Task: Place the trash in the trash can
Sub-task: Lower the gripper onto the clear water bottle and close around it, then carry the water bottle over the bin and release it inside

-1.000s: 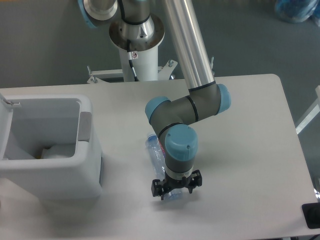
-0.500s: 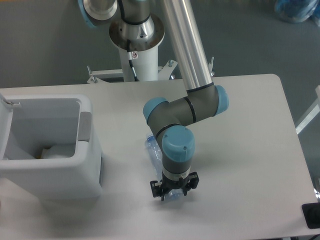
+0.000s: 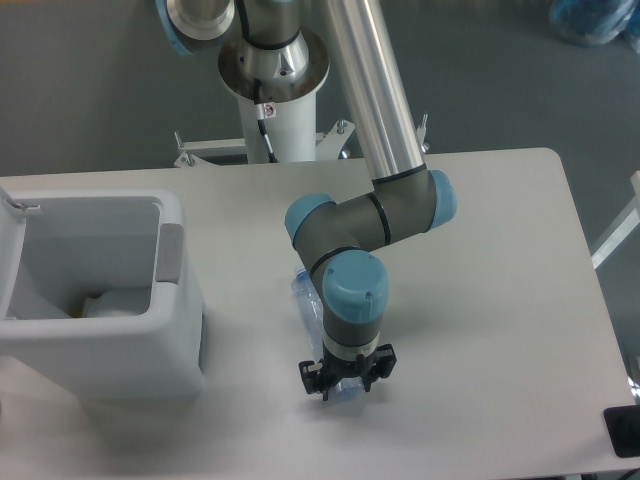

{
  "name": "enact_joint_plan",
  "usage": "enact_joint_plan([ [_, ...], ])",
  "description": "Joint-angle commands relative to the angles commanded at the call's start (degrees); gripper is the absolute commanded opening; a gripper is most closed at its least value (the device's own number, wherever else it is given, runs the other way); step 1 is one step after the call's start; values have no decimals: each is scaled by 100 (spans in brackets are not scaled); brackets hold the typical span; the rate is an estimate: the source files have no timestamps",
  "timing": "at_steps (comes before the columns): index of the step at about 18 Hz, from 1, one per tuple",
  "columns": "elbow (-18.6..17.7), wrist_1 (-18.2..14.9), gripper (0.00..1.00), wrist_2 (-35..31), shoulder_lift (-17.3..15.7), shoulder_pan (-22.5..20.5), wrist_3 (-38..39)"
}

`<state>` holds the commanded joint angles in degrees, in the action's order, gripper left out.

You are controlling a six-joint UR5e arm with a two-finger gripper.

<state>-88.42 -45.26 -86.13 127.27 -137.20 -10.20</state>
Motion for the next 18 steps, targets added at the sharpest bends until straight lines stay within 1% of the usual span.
enact_joint_plan([
  [1,0,0,70,0,9,0,0],
  [2,0,0,67,-9,0,0,0],
  [5,0,0,67,-9,-9,0,0],
  [8,-9,-9,67,-17,-175,9,0],
  [10,-26,-9,67,35,-429,18,9],
  [12,17,-18,67,44,-588,18,18],
  [15,61,-9,67,53,-1159,18,9],
  [16,114,26,67,53,-1308,26,9],
  [18,298,228,67,175,-1598,26,61],
])
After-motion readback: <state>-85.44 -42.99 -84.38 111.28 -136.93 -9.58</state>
